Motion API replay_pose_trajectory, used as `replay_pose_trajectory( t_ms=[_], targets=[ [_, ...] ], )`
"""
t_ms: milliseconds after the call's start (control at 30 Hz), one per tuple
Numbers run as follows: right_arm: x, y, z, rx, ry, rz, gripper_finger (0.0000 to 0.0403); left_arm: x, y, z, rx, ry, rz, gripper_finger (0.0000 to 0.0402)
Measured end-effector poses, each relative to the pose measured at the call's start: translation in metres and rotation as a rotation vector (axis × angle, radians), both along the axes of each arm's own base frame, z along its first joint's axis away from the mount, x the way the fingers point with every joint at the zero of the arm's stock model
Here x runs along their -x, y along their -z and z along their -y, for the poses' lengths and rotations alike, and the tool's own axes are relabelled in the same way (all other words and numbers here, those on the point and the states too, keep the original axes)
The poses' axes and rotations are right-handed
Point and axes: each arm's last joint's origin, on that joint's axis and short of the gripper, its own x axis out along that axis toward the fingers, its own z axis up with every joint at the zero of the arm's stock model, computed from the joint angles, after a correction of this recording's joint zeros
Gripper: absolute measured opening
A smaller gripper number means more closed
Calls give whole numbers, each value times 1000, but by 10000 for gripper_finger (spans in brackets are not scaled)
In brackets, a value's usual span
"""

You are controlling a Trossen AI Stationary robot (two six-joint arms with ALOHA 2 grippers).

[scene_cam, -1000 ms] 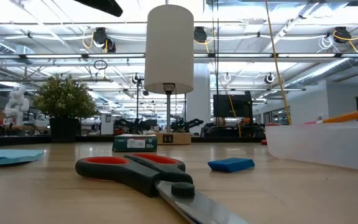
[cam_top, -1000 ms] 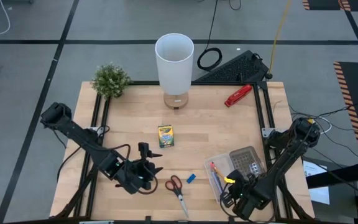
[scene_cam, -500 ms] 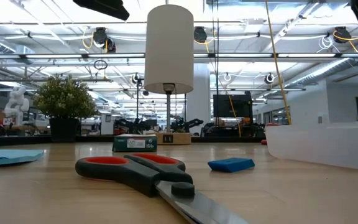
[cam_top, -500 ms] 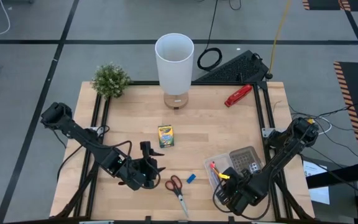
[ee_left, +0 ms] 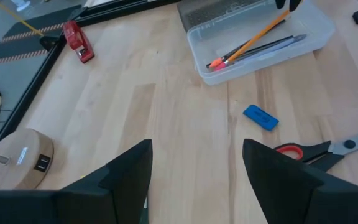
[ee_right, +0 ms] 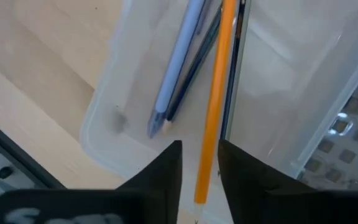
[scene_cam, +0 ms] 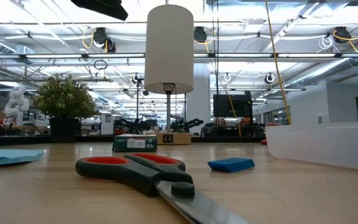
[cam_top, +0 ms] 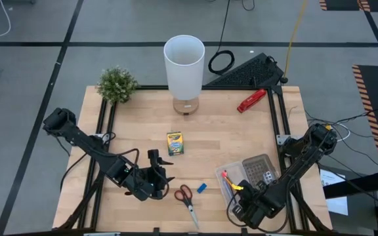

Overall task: Pack school essentials
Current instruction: Put the yellow pencil into the supplies box

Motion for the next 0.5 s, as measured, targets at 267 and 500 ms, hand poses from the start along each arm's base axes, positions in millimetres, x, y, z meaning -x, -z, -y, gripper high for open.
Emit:
replay_pose_trajectory(
  t_ms=[267, 500],
  targets=[
    [-3, 0, 4, 21, -6, 11, 80, -1, 0, -1, 1, -4, 0, 251],
    [-3, 18, 15, 30, 27, -3, 105, -1, 0, -1, 4, -5, 1, 250]
  ],
)
